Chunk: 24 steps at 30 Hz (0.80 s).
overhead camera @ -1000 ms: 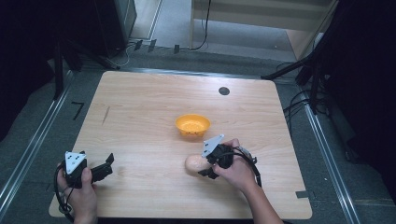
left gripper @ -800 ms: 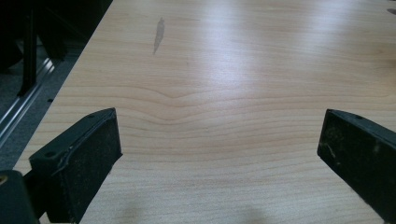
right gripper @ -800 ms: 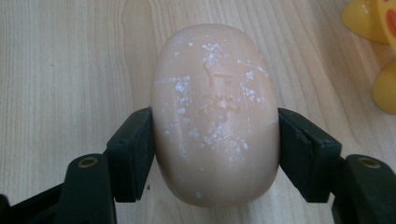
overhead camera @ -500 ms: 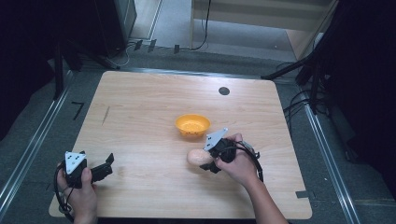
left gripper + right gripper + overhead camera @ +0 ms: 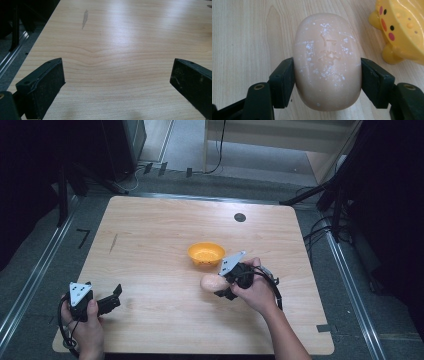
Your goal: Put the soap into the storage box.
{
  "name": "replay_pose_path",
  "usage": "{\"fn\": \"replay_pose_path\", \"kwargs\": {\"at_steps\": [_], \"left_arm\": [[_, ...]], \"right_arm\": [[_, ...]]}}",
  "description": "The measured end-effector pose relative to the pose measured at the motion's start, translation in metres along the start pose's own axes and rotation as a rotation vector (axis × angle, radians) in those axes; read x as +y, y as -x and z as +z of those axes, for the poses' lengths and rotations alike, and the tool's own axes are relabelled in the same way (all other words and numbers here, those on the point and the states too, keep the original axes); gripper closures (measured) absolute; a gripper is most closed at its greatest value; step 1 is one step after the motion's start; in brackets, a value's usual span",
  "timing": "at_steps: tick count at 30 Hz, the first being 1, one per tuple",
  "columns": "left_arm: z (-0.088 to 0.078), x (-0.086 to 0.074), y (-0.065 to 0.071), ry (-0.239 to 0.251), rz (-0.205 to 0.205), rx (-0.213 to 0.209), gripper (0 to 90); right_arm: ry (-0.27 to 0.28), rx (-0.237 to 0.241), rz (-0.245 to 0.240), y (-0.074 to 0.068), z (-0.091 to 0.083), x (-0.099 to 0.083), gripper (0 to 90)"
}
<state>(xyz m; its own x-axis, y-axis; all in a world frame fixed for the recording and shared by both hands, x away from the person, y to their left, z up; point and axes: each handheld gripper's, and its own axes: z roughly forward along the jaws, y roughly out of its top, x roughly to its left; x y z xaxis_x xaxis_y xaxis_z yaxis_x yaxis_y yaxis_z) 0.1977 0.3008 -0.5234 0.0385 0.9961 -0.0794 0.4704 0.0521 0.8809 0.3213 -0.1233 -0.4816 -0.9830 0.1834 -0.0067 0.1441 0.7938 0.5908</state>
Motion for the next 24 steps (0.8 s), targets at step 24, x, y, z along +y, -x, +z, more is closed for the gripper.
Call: {"fn": "replay_pose_path", "kwargs": {"at_steps": [24], "left_arm": [[0.0, 0.0, 0.0, 0.0, -0.003, -0.004, 0.1]], "right_arm": [[0.019, -0.015, -0.027, 0.024, -0.004, 0.025, 33.6]]}}
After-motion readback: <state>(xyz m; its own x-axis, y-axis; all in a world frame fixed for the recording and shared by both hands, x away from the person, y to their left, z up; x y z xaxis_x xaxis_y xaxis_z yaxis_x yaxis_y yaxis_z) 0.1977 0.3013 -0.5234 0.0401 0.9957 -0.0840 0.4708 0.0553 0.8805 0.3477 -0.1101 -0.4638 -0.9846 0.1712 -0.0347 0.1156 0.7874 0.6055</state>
